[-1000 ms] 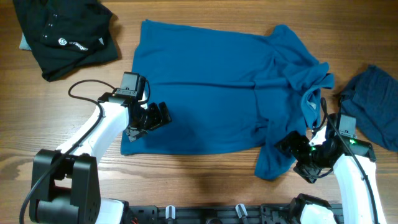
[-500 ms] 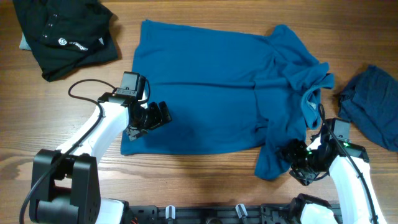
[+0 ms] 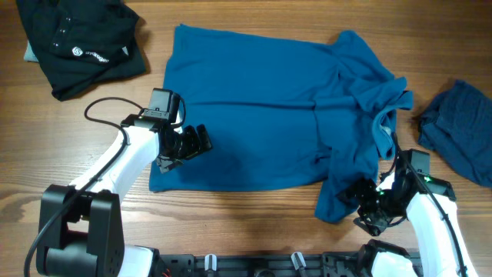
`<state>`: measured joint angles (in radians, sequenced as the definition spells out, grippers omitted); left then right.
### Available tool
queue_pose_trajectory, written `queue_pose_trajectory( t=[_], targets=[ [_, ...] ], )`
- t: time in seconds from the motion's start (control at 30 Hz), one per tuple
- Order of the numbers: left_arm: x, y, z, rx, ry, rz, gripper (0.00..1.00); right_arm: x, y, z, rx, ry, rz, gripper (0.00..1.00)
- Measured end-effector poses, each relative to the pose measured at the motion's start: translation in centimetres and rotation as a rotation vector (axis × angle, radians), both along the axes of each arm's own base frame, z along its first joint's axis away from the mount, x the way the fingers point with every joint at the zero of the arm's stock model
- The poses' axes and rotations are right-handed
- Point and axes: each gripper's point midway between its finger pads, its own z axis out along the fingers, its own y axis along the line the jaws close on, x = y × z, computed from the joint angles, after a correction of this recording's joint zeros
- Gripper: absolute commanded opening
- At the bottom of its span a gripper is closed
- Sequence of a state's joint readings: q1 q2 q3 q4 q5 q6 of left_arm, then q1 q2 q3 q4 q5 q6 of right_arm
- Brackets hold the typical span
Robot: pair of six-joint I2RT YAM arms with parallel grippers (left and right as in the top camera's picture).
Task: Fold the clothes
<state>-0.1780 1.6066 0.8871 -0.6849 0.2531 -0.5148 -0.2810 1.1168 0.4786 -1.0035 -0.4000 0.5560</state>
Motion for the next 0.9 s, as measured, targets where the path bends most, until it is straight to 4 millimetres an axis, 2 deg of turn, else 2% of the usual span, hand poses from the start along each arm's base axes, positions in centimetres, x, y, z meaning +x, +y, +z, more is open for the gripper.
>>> queue_pose_trajectory(
  t=[0.2,0.4,0.67,0.77,0.83,0.9],
  targets=[
    [0.2,0.0,0.0,-0.002,-0.009,0.000,1.00,-0.5,2.0,-1.2,-0.001,-0.009,0.117,0.77],
    [0.2,0.0,0.0,-0.002,-0.009,0.000,1.00,-0.8,3.7,-1.6,-0.077,0.002,0.207,0.79],
    [0.1,0.0,0.0,-0.001,-0.005,0.000,1.00,-0.6,3.4,-2.0,-0.155,0.021,0.140,0.77],
    [0.1,0.0,0.0,-0.001,-0.005,0.000,1.00,-0.3,3.3,-2.1,-0.164,0.015,0.120,0.66],
    [0.1,0.0,0.0,-0.001,-0.005,0.000,1.00,-0.1,3.2,-2.1,-0.169,0.013,0.102,0.49],
    [0.1,0.0,0.0,-0.001,-0.005,0.000,1.00,0.1,3.1,-2.1,-0.175,0.012,0.082,0.39]
  ],
)
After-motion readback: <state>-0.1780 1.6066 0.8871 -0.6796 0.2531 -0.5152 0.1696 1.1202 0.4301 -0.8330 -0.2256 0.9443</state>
